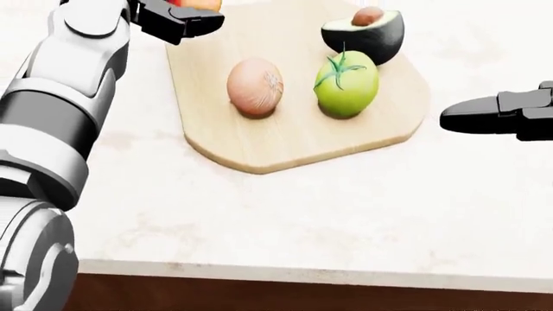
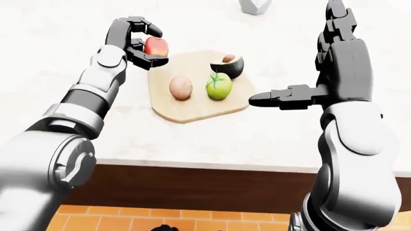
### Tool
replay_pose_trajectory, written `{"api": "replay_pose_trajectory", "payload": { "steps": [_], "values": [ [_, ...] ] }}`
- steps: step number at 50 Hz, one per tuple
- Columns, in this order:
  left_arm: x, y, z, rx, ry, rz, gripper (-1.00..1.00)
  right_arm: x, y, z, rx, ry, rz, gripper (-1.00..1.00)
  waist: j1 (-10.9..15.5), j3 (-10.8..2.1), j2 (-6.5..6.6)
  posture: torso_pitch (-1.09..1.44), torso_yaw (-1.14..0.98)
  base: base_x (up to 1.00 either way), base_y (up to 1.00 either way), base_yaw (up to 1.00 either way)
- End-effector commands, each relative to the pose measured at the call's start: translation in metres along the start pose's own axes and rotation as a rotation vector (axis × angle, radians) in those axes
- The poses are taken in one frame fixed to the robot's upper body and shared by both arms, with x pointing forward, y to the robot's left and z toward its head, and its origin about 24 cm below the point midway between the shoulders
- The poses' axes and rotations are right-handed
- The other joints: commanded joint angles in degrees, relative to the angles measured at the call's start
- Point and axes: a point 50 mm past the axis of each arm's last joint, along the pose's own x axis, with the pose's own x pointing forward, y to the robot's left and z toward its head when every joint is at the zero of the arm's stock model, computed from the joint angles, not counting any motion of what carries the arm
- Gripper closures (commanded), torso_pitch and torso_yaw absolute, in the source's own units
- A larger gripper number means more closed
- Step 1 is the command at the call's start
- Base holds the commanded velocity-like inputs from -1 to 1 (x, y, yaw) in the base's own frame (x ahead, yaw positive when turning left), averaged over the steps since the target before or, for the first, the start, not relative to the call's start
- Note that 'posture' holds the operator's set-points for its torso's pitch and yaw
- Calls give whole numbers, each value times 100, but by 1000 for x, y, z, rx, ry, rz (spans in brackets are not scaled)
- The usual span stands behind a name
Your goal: Place the avocado, onion, tomato and bell pepper on the cutting board.
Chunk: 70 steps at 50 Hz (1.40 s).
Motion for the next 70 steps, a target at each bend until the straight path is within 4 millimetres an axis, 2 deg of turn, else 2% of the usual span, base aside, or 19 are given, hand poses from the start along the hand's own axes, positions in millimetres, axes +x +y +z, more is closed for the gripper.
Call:
{"api": "replay_pose_trajectory", "payload": {
  "steps": [1,24,36,44,60,63,65,66,68,69,70],
  "values": [
    [1,10,35,-12,-129,37,69,-2,-6,14,-11,-74,-33,-100,3,-219,-14,27,0,0,0,0],
    [0,-8,28,-12,-120,-15,57,-4,-8,16,-17,-75,-38,-100,14,-228,-33,27,0,0,0,0],
    [-1,-13,28,-14,-121,-27,15,-9,-10,15,-18,-70,-43,-100,22,-226,-43,27,0,0,0,0],
    [-1,-17,27,-12,-119,-40,1,-9,-11,15,-19,-69,-44,-100,21,-232,-45,27,0,0,0,0],
    [-2,-21,27,-6,-122,-55,-5,-8,-10,13,-23,-65,-45,-100,25,-237,-51,27,0,0,0,0],
    [-2,-19,27,-6,-121,-53,-36,-7,-10,14,-22,-68,-44,-100,20,-235,-50,27,0,0,0,0],
    [-2,-19,26,-5,-120,-54,-40,-8,-10,14,-22,-68,-44,-100,18,-234,-48,27,0,0,0,0],
    [-2,-18,26,-3,-120,-51,-63,-8,-11,14,-23,-67,-45,-100,18,-234,-48,27,0,0,0,0],
    [-2,-18,27,-3,-122,-53,-68,-8,-11,14,-23,-67,-46,-100,20,-236,-46,27,0,0,0,0],
    [-2,-19,26,-4,-121,-53,-76,-9,-10,13,-24,-66,-45,-100,20,-236,-46,27,0,0,0,0],
    [-2,-18,26,-3,-121,-51,-95,-9,-11,13,-23,-67,-46,-100,21,-237,-45,27,0,0,0,0]
  ]
}}
